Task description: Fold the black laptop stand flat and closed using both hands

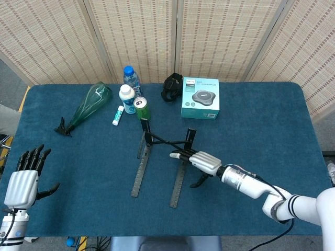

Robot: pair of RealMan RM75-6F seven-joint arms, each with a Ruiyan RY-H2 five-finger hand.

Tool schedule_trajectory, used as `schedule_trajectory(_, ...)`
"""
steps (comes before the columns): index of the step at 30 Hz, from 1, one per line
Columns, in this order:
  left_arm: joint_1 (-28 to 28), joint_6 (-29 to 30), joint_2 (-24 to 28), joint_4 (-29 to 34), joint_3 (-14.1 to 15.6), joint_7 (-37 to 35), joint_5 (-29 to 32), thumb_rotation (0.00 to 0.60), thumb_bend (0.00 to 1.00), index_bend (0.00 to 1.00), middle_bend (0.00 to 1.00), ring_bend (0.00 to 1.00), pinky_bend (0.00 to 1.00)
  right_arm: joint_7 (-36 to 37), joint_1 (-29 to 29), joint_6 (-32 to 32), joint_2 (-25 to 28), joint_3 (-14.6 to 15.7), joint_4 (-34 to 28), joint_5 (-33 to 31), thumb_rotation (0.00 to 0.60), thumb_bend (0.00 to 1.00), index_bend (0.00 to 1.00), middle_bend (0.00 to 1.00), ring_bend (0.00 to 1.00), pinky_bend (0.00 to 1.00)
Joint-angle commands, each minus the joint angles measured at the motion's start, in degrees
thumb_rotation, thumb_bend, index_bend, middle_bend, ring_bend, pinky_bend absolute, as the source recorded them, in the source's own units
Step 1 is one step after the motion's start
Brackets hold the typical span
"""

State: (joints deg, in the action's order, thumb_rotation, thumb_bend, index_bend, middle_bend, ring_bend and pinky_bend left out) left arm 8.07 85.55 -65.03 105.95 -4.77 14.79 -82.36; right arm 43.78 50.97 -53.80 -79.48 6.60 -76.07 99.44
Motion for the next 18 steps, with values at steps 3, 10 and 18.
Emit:
schedule_trajectory(3,0.0,0.2,0.2,0.5,0.1,0.4,-0.3,0.600,0.15,0.08,0.01,0.00,0.00,1.4,1.9,-2.2,2.4,-1.4,-4.5,1.9,0.600,0.02,0.00,0.03,0.00,0.00)
schedule_trajectory(10,-0.3,0.6,0.7,2.2,0.2,1.8,-0.8,0.600,0.15,0.08,0.01,0.00,0.00,4.0,6.8,0.0,1.6,-5.1,-5.5,1.5,0.600,0.02,0.00,0.03,0.00,0.00)
schedule_trajectory(18,-0.4,0.7,1.0,3.4,0.4,3.0,-1.1,0.600,0.15,0.08,0.01,0.00,0.00,5.4,12.6,5.1,-1.8,-7.8,-3.3,0.4,0.600,0.02,0.00,0.03,0.00,0.00)
